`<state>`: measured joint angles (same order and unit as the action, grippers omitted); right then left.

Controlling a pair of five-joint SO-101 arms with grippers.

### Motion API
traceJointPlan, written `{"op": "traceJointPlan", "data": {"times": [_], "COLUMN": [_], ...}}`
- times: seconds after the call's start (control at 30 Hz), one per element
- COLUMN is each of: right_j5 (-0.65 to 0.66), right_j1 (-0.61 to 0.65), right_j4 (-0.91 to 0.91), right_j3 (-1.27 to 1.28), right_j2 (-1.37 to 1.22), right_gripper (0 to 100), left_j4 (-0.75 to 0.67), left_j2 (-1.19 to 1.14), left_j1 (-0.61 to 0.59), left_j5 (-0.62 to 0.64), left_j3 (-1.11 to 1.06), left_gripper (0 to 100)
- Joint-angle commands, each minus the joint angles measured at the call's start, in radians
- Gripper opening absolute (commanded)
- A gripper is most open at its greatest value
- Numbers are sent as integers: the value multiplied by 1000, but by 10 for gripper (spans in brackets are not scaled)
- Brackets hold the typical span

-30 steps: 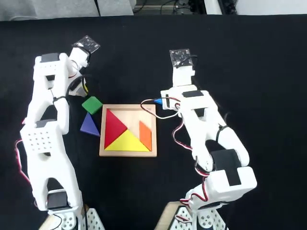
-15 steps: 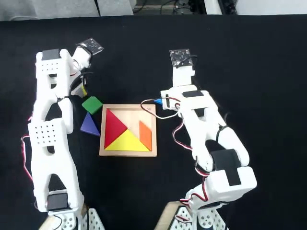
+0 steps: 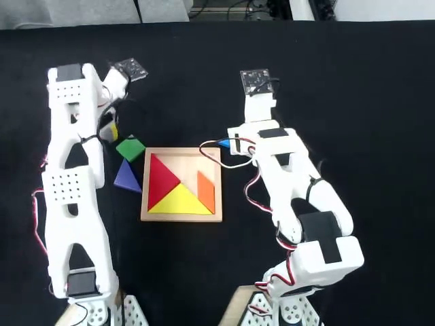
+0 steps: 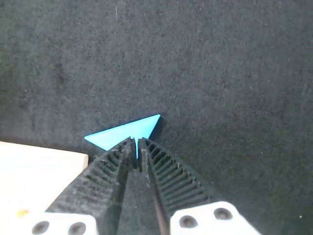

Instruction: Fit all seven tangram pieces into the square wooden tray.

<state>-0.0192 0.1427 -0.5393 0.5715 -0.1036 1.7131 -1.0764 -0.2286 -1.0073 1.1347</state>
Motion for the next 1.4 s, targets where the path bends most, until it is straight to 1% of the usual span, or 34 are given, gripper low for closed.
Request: {"op": "traceJointPlan", "data": {"times": [0.0,0.1,0.2,0.4,0.5,0.63,0.77,0.87,1.03,1.13,1.2,1.27,1.37], "right_j5": [11,8,9,3,5,5,3,3,2,2,2,2,2], "right_j1": [-29,-48,-49,-101,-114,-157,-239,-281,-285,-285,-285,-284,-282], "right_j4": [18,18,15,15,18,21,20,28,55,57,57,57,55], "right_j3": [-64,-67,-76,-79,-79,-91,-124,-130,-124,-122,-122,-122,-122], "right_j2": [5,5,4,5,5,7,-1,-1,-2,-2,-2,-2,-2], "right_gripper": [19,19,19,19,19,19,19,19,18,18,18,18,18], "left_j4": [49,51,51,44,-23,-144,-195,-207,-408,-523,-582,-605,-603], "left_j2": [130,233,396,810,964,1111,1192,1214,1214,1212,1212,1212,1212], "left_j1": [35,76,148,351,430,499,579,648,728,742,731,714,708], "left_j5": [2,11,3,-87,-121,-227,-318,-368,-377,-387,-416,-420,-420], "left_j3": [105,35,-119,-598,-852,-1133,-1328,-1409,-1521,-1620,-1659,-1667,-1664], "left_gripper": [106,109,109,106,105,109,108,105,106,109,109,109,109]}}
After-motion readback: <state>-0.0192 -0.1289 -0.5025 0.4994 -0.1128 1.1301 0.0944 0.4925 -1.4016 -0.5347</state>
